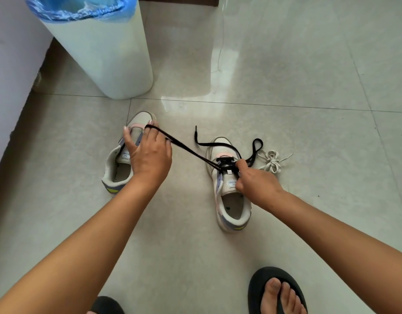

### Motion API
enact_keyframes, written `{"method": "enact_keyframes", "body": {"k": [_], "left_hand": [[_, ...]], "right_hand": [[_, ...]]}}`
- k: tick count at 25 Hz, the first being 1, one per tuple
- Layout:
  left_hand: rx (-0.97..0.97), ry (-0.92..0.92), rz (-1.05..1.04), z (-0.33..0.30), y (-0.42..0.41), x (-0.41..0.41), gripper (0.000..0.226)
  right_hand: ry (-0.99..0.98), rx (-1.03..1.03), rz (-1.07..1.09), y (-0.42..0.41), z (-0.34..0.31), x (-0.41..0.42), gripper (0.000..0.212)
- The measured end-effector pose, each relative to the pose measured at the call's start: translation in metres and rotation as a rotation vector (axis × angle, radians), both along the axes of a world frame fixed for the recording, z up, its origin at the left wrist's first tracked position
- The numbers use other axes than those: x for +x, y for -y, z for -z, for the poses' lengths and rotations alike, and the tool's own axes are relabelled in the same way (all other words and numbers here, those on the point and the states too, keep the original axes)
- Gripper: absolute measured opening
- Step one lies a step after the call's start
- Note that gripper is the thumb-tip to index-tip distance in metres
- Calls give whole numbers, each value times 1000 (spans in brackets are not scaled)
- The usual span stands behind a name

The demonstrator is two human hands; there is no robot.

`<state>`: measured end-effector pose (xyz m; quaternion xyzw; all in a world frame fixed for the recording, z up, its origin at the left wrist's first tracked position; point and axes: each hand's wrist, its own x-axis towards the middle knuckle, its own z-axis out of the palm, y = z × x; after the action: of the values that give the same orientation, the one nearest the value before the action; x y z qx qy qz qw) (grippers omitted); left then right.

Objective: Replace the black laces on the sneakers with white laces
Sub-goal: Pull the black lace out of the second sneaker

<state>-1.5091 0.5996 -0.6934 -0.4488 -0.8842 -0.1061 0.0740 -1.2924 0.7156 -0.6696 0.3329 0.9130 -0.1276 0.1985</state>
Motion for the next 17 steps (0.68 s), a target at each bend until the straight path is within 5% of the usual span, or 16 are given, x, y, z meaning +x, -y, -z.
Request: {"method": "enact_keyframes", "body": {"k": [7, 10, 12, 14, 17], "left_hand": [[538, 839, -146, -38, -19, 23, 68], [1175, 1512, -526, -43, -38, 9, 43], [1329, 1873, -698, -47, -43, -3, 11], [1030, 1861, -564, -52, -34, -11, 6], [65, 1293, -104, -60, -15, -23, 16]], "right_hand": [[-3, -25, -22, -1, 1, -2, 31], [-6, -48, -21, -1, 2, -2, 31], [-6, -50, -11, -1, 2, -2, 32], [-6, -44, -11, -1, 3, -2, 32], [-5, -41, -23, -2, 3, -2, 31]]}}
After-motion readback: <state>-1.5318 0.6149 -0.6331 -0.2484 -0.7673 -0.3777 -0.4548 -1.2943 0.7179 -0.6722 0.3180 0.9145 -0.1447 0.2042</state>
